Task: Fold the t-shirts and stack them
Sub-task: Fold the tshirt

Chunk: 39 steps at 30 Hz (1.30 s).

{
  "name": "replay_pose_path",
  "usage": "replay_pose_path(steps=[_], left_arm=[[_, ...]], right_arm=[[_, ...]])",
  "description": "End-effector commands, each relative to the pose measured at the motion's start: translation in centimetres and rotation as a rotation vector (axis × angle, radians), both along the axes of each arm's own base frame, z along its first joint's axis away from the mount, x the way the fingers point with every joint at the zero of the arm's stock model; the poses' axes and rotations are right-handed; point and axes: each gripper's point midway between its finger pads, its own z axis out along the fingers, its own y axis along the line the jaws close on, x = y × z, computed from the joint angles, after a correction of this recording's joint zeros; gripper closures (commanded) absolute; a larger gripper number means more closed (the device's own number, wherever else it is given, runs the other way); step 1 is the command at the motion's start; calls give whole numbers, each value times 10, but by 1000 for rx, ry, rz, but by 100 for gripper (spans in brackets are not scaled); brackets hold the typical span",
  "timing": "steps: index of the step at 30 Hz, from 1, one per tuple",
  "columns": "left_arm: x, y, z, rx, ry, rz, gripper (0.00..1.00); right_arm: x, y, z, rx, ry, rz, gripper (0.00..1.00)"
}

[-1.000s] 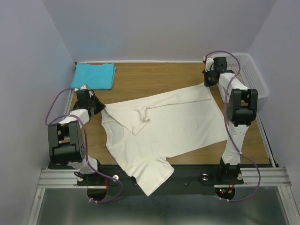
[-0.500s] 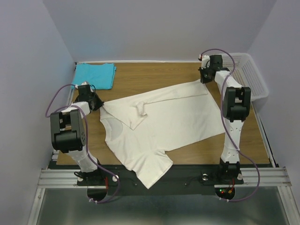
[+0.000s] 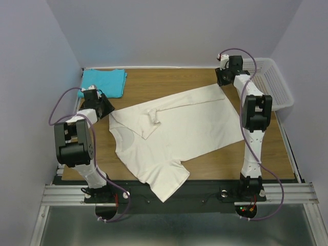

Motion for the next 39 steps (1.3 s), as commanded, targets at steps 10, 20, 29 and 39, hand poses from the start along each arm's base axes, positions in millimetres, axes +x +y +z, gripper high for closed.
replay_pose_path(steps=[10,20,29,39], left_arm=[[-30,-26,133,5,-315,-155,34],[-86,-36,47,-154,-90,-11,37],[-50,-37,27,-213,-73,21,43],[-34,-33,6,-192,-32,34,47]], right_arm=[[-48,8,66,-2,-53,106,43],[-47,9,42,68,13,8,46],[-45,9,25,79,42,-6,46],[-45,8,22,88,49,-3,47]])
